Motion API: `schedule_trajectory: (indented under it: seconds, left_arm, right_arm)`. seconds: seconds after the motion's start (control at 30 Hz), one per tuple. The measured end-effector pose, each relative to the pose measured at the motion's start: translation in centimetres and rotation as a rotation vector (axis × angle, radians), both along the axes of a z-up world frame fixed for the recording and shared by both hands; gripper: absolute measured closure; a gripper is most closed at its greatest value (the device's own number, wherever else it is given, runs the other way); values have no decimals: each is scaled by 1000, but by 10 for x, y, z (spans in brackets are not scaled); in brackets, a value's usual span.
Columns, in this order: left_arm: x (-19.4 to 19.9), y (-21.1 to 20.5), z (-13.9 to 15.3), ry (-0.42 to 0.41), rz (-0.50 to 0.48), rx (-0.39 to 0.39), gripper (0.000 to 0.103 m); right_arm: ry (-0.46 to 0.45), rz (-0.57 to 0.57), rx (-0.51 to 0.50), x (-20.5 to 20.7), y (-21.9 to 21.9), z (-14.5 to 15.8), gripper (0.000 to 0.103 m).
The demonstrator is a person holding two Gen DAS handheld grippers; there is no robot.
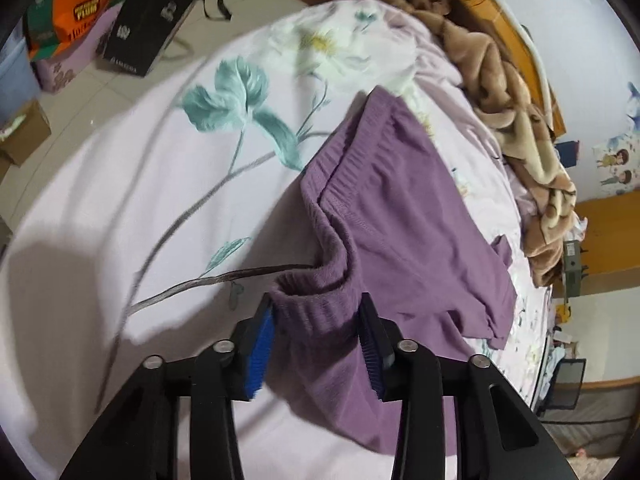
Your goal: Fold clothes
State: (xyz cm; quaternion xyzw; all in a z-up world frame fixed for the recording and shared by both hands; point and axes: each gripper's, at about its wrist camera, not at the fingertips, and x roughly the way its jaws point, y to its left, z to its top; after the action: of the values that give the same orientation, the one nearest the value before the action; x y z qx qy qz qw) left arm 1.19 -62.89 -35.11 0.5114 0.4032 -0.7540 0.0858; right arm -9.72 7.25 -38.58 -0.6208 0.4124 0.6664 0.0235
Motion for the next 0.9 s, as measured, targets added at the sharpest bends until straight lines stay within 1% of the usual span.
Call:
schedule_trajectory:
  seconds: [0.07, 0.13, 0.2, 0.27, 0.3, 0.37, 0.43, 0.47, 0.5, 0.53, 0.57, 0.6, 0.63, 0.67, 0.73, 0.83, 0.87, 0.9]
  left_arm:
    - [3, 0, -2, -21, -6, -6, 82]
    - [5, -2, -5, -48, -19, -21, 84]
    - [9, -1, 0, -76, -30, -49, 85]
    - [9, 3, 10, -117, -48, -110, 85]
    - [13, 3, 15, -142, -44, -128, 85]
    - [26, -2, 22, -194, -3, -124, 85]
    - [34, -7, 31, -195, 41, -90, 83]
    - [36, -10, 36, -189, 59, -74, 79]
    - [37, -11, 42, -179, 69, -74, 73]
    - [35, -12, 48, -167, 68, -107, 67]
    - [34, -12, 53, -160, 67, -155, 56]
    - [33, -14, 54, -159, 67, -200, 50]
    - [33, -16, 51, -173, 68, -227, 49]
    - [34, -19, 45, -190, 65, -224, 49]
    - [38, -22, 30, -209, 40, -200, 49]
    - [40, -19, 15, -210, -46, -202, 48]
    - [38, -18, 11, -201, -81, -187, 44]
    - [36, -16, 6, -191, -116, -172, 44]
  right_arm:
    - [0, 6, 10, 0, -1, -1, 75]
    - [-5, 32, 34, -1, -4, 0, 97]
    - [-13, 54, 53, -3, -7, 2, 97]
    - [-13, 50, 55, -3, -6, 7, 97]
    - [-12, 47, 56, -4, -5, 10, 97]
    - [-8, 46, 62, -4, -4, 17, 97]
    - [0, 33, 64, -4, -1, 24, 97]
    - [3, 23, 61, -5, 0, 27, 97]
    - [9, 17, 57, -6, 2, 28, 97]
    - [14, 11, 52, -8, 4, 28, 95]
    - [19, 5, 48, -9, 6, 29, 94]
    - [24, 0, 43, -10, 8, 30, 94]
    - [20, -3, 33, -12, 9, 27, 91]
    - [11, -3, 21, -11, 9, 24, 89]
    - [-3, -2, 5, -8, 9, 20, 79]
    - [-19, -2, -4, 2, 6, 15, 78]
    - [-24, -3, -3, 6, 7, 13, 78]
    - [-28, -5, -3, 11, 8, 12, 78]
